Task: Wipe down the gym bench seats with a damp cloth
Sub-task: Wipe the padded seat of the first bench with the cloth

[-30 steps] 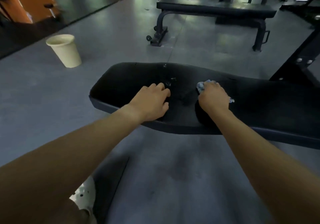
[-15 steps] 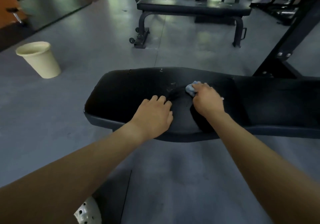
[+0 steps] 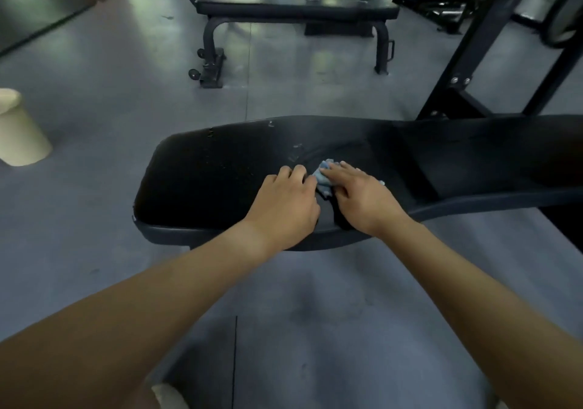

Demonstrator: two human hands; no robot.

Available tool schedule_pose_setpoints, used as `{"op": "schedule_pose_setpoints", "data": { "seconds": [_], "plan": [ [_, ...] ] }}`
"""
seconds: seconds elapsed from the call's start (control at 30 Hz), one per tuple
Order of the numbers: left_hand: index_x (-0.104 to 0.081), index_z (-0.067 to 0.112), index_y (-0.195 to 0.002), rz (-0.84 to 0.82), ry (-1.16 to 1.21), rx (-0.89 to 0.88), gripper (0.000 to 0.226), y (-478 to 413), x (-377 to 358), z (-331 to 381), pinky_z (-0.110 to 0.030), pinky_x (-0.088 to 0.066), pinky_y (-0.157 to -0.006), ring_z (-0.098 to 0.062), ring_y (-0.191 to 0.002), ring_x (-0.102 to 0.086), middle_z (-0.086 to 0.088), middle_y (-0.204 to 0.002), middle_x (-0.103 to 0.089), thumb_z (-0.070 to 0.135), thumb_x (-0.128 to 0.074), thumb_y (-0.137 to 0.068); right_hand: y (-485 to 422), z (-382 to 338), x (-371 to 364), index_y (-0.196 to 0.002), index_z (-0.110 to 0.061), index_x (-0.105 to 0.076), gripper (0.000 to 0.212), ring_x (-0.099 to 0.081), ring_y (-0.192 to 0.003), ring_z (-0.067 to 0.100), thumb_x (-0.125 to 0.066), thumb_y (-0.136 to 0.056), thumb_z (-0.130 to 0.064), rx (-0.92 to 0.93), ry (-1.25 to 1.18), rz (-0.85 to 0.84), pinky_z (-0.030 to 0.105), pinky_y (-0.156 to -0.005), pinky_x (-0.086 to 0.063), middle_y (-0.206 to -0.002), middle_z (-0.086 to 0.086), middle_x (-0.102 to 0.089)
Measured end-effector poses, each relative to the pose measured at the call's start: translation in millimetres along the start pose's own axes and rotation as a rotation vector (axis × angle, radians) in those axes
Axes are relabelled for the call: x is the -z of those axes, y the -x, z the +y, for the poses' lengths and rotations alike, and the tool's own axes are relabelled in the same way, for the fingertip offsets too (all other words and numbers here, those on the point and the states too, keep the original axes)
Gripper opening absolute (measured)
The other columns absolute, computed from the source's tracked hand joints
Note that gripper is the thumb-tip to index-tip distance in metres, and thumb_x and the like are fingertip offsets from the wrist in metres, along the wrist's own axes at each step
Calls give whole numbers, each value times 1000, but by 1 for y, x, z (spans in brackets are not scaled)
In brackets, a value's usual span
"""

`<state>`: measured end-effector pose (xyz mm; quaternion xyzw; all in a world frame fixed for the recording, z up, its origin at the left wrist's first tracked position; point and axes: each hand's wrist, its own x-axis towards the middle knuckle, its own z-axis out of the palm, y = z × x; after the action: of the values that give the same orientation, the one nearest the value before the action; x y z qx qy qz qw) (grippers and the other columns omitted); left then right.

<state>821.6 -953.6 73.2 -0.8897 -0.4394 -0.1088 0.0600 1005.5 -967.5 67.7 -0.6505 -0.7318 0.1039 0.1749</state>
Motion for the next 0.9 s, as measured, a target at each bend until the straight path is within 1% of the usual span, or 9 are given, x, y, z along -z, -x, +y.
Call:
{"op": "schedule_pose_setpoints", "data": {
  "seconds": [0.13,0.2,0.3,0.37,0.43,0.53,0.67,0.77,0.9],
  "plan": [
    [-63,13,-120,4,58,-107,33,-5,-1,16,-43,-51,-87,-26,-106,-57,-5,-124,-59,33,-44,-101,20,44,18,-150,-26,-49,53,-37,-145,29,-42,-100,-9,-194,-11,99,41,-118,-30,-157,3,-44],
    [-63,13,-121,-8,71,-146,35,-4,-2,23,-42,-51,-86,-26,-105,-58,-5,-125,-60,36,-41,-104,34,70,31,-145,-22,-53,49,-41,-138,37,-40,-101,-8,-356,-20,170,43,-110,-34,-148,14,-50],
    [-60,14,-123,-42,46,-162,42,-2,-1,33,-41,-50,-85,-27,-107,-57,-5,-123,-60,44,-38,-106,53,92,37,-135,-18,-57,40,-49,-125,42,-37,-101,-10,-499,-11,265,46,-100,-41,-132,17,-56],
    [-59,14,-122,-60,26,-145,46,-1,0,38,-39,-48,-84,-28,-107,-55,-5,-121,-59,50,-36,-106,56,88,33,-123,-13,-58,34,-54,-110,40,-36,-97,-10,-487,20,281,47,-93,-43,-117,15,-58],
    [-58,14,-121,-74,10,-138,48,-1,2,43,-38,-44,-82,-29,-108,-54,-6,-121,-58,54,-36,-105,57,72,28,-117,-10,-59,40,-55,-109,37,-33,-88,-15,-428,29,273,48,-96,-43,-115,13,-60],
    [-57,14,-121,-99,-5,-125,49,-3,6,48,-38,-41,-80,-30,-109,-53,-7,-121,-58,56,-37,-105,65,44,17,-128,-10,-62,48,-50,-126,34,-37,-88,-12,-259,20,240,43,-109,-35,-132,12,-60],
    [-56,14,-124,-131,-4,-113,50,-6,10,52,-39,-44,-84,-30,-111,-53,-7,-122,-57,56,-38,-104,75,46,15,-149,-19,-49,52,-34,-147,23,-43,-99,-4,-137,-27,158,33,-120,-22,-157,3,-45],
    [-56,14,-124,-135,-13,-120,50,-6,9,51,-38,-44,-83,-28,-109,-53,-6,-121,-57,56,-37,-105,68,73,28,-151,-32,-46,56,-30,-151,21,-43,-101,-8,-212,-52,109,37,-121,-27,-159,-2,-42],
    [-55,14,-127,-135,-19,-126,51,-4,7,49,-38,-46,-84,-28,-110,-53,-6,-124,-57,55,-35,-106,61,106,43,-135,-24,-58,45,-51,-121,40,-38,-97,-7,-472,-48,313,44,-93,-43,-126,13,-56]
  ]
}}
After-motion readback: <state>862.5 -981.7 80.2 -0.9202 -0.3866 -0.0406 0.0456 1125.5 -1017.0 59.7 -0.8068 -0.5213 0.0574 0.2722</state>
